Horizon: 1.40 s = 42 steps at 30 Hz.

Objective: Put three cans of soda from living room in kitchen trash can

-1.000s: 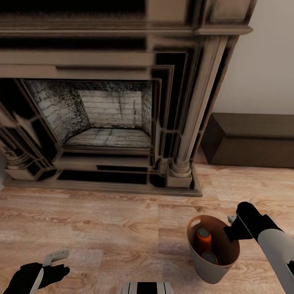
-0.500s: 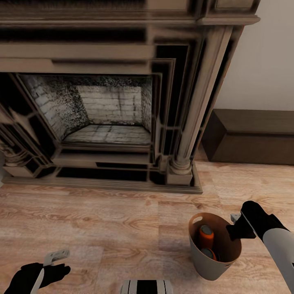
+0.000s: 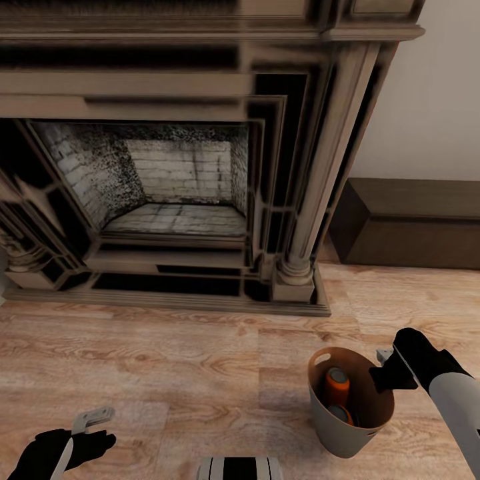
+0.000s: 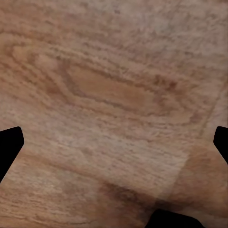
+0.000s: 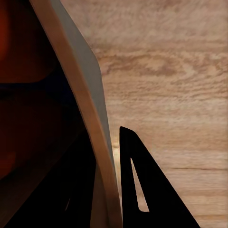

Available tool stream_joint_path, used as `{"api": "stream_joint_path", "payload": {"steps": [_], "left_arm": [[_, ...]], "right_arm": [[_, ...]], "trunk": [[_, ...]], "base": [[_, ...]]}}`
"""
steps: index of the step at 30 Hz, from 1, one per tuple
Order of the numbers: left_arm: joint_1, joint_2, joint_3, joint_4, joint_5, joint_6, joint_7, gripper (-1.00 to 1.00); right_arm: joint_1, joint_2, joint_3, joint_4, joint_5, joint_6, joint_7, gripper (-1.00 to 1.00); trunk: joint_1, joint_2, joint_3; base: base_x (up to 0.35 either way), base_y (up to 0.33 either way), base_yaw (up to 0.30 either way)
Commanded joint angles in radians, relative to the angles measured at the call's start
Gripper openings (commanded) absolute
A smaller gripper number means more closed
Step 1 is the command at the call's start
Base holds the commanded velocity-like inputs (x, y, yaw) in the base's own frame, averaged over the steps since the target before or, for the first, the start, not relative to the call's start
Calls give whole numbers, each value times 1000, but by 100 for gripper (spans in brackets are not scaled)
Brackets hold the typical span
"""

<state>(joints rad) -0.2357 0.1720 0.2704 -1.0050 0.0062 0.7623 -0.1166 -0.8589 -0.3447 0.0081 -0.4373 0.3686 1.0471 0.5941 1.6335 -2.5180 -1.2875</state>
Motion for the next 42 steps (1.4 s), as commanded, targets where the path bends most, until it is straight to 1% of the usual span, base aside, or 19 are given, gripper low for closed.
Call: {"api": "stream_joint_path", "payload": {"steps": [1,2,19,42], "left_arm": [[-1,0,0,0,0,0,0,100],[-1,0,0,0,0,0,0,100],[-1,0,0,0,0,-14,0,100],[-1,0,0,0,0,-17,0,100]], "right_arm": [[8,34,-5,-1,39,0,-23,-100],[8,34,-4,-1,39,0,-23,100],[8,33,-5,-1,39,0,-23,100],[8,33,-5,-2,39,0,-22,100]], "trunk": [[1,0,0],[1,0,0],[1,0,0],[1,0,0]], "base": [[0,0,0],[0,0,0],[0,0,0],[0,0,0]]}}
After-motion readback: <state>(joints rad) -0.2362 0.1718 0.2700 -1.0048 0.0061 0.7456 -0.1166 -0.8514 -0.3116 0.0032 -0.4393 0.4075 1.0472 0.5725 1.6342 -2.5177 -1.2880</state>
